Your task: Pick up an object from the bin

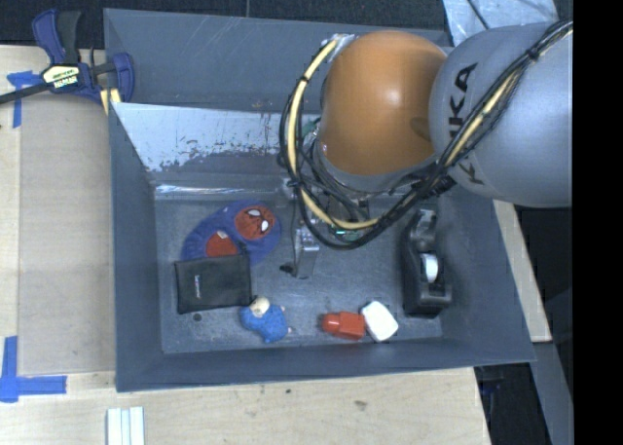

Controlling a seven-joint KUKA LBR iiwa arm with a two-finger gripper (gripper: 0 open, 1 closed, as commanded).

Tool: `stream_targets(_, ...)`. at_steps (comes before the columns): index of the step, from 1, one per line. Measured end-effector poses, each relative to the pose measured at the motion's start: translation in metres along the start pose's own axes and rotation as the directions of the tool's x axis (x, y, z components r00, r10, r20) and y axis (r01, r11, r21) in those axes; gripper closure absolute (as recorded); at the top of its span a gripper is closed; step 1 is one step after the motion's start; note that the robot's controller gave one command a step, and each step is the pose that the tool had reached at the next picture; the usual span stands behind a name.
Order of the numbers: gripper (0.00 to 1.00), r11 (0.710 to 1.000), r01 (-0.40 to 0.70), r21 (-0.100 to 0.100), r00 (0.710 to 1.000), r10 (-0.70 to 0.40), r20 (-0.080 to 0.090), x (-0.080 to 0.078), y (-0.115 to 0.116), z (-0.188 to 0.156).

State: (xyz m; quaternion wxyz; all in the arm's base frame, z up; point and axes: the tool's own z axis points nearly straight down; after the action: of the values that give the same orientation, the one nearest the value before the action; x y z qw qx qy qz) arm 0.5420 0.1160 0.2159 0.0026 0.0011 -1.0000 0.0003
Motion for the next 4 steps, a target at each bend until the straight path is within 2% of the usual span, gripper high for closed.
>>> stream_targets(1,0.00,0.958,0.286,0.001,0.958,-0.286,-0.003,-0.055,0.072,0.147)
stream_targets(2,0.00,0.990,0.144,-0.002,0.990,-0.144,0.012,-0.083,0.117,0.114)
stream_targets(3,0.00,0.994,0.107,0.000,0.994,-0.107,0.007,-0.071,0.104,0.115)
stream_targets(4,0.00,0.999,0.049,-0.002,0.999,-0.049,0.001,-0.070,0.099,0.144)
